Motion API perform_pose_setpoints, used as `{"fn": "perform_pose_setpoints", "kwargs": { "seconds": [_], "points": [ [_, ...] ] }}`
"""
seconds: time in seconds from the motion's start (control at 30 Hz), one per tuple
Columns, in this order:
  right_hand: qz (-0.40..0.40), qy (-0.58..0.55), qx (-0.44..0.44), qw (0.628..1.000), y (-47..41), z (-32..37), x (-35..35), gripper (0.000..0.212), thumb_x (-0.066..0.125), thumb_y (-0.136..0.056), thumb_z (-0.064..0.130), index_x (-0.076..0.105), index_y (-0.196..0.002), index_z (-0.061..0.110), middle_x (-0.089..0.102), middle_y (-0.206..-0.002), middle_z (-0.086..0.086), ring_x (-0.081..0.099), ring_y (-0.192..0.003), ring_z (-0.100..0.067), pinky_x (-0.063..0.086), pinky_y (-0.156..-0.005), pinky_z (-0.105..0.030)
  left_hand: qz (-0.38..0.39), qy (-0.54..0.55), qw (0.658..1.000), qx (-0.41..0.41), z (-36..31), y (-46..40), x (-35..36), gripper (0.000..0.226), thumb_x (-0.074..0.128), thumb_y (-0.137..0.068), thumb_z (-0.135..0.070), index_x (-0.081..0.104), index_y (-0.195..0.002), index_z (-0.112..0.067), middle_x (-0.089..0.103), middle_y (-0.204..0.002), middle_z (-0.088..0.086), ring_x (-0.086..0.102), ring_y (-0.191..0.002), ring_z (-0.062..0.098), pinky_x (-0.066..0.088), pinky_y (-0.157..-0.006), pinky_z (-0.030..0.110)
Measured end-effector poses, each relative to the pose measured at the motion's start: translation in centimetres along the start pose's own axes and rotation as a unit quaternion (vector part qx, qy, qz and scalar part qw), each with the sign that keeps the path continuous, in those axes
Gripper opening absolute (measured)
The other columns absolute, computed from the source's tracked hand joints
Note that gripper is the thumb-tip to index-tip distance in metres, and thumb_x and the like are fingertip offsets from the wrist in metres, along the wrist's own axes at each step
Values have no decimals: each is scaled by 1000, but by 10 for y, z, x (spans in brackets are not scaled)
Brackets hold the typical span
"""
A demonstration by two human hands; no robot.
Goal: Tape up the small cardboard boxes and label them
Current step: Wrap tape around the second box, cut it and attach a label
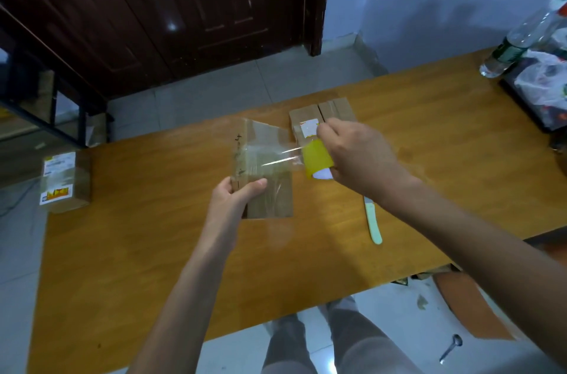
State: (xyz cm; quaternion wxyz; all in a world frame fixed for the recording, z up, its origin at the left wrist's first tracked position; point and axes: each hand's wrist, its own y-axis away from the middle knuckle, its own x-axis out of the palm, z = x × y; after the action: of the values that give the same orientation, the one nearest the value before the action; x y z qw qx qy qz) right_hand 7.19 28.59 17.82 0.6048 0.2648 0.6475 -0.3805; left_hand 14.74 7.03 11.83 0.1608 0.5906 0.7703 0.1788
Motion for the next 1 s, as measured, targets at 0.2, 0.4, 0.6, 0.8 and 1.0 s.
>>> {"fn": "perform_pose_setpoints", "kwargs": {
  "seconds": [0.2,0.4,0.6,0.8,1.0],
  "points": [
    [41,68,46,996,3,-21,13,37,57,-53,-21,53,-80,4,43,-65,-9,33,-51,-22,22,-46,-29,-2,72,997,-13,-7,3,-30,50,73,-65,-32,63,-108,-8,72,-85,-1,70,-73,8,52,-53,21],
    [13,17,25,999,2,-13,18,40,66,-42,-16,46,-69,5,31,-62,-6,27,-47,-20,14,-44,-25,27,102,994,-20,-4,6,-40,54,68,-69,-32,63,-115,-4,73,-88,1,70,-79,10,54,-56,22],
    [19,6,25,999,-3,-10,25,36,67,-45,-18,49,-69,3,38,-60,-9,29,-47,-20,14,-44,-24,103,174,979,-31,-13,10,-41,27,64,-77,-23,73,-99,-9,72,-92,8,71,-82,19,57,-58,28],
    [15,11,28,999,-5,-7,37,32,60,-49,-20,55,-73,0,48,-62,-13,32,-48,-22,20,-45,-25,123,232,964,-45,-6,12,-44,34,54,-80,-23,67,-105,-5,72,-92,10,72,-74,19,58,-56,25],
    [125,45,23,991,12,-2,81,35,76,-51,-10,55,-75,4,53,-67,-13,50,-51,-27,27,-48,-29,104,254,955,-116,57,-3,-43,29,56,-82,-22,78,-98,-10,74,-100,11,72,-88,22,60,-67,32]
  ]
}}
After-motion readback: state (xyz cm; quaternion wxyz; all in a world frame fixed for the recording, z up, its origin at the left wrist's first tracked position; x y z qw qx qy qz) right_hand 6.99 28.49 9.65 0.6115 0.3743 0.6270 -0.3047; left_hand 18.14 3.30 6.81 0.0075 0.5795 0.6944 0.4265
